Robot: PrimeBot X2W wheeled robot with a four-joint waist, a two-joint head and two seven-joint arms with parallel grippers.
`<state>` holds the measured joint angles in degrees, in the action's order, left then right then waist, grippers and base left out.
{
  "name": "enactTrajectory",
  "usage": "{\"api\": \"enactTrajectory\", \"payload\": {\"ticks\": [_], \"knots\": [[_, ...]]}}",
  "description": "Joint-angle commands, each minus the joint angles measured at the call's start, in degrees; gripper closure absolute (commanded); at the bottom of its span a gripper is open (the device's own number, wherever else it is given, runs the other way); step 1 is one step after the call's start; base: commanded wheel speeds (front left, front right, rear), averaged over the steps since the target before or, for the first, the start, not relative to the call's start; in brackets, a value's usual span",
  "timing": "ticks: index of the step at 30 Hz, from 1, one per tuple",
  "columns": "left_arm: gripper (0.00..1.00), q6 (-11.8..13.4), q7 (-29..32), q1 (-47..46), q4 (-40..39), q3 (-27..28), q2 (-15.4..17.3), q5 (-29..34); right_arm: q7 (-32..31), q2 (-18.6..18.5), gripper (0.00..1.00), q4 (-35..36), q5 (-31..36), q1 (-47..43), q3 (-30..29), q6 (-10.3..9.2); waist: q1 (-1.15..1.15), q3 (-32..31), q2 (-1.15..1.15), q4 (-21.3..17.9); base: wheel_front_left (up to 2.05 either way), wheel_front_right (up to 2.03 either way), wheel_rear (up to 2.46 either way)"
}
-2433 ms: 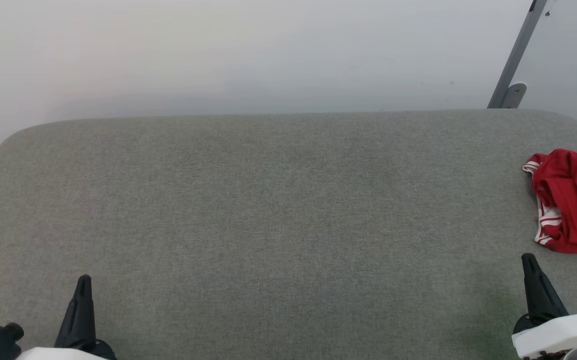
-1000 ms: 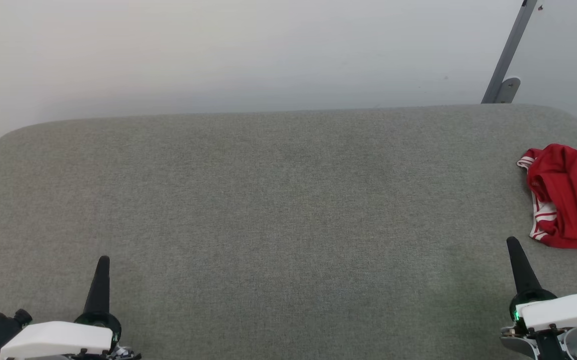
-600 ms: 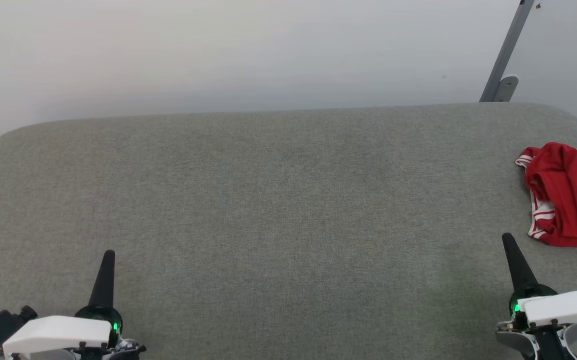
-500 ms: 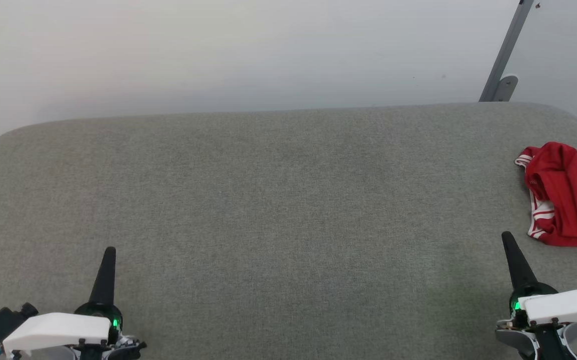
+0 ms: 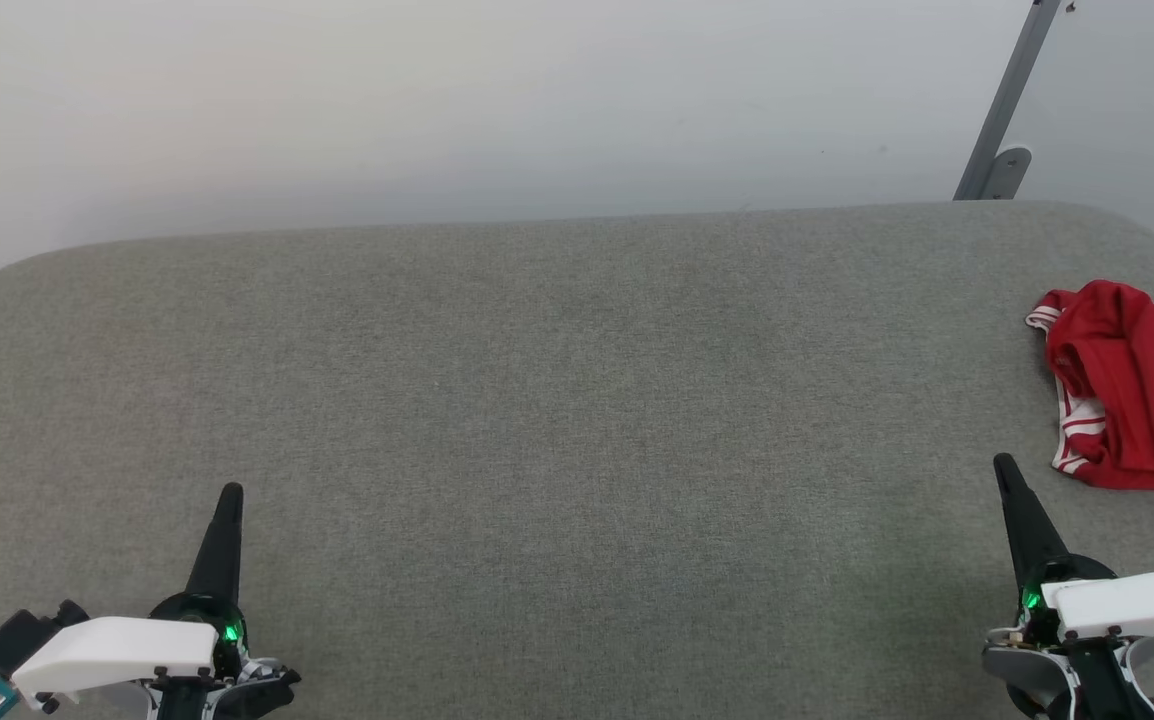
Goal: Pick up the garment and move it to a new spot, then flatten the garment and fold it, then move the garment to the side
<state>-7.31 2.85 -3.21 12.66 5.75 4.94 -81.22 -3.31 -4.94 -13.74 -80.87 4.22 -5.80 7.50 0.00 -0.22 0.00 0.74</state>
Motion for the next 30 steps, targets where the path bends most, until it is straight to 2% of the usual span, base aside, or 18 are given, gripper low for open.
{"api": "enactTrajectory", "payload": {"ticks": [1,30], "knots": [[1.0,-0.24,0.43,-1.15,0.0,0.3,-0.1,-0.84,-0.49,0.22,1.0,-0.02,-1.11,1.06,-0.17,-0.01,0.0,0.01,0.0,-0.03,0.0,0.0,0.0],[1.0,-0.32,3.71,-3.39,1.42,0.78,-2.08,-11.01,-3.39,2.21,1.0,-0.38,-11.47,2.43,-0.82,-0.02,0.0,0.38,0.0,-0.71,0.0,0.0,0.0]]}}
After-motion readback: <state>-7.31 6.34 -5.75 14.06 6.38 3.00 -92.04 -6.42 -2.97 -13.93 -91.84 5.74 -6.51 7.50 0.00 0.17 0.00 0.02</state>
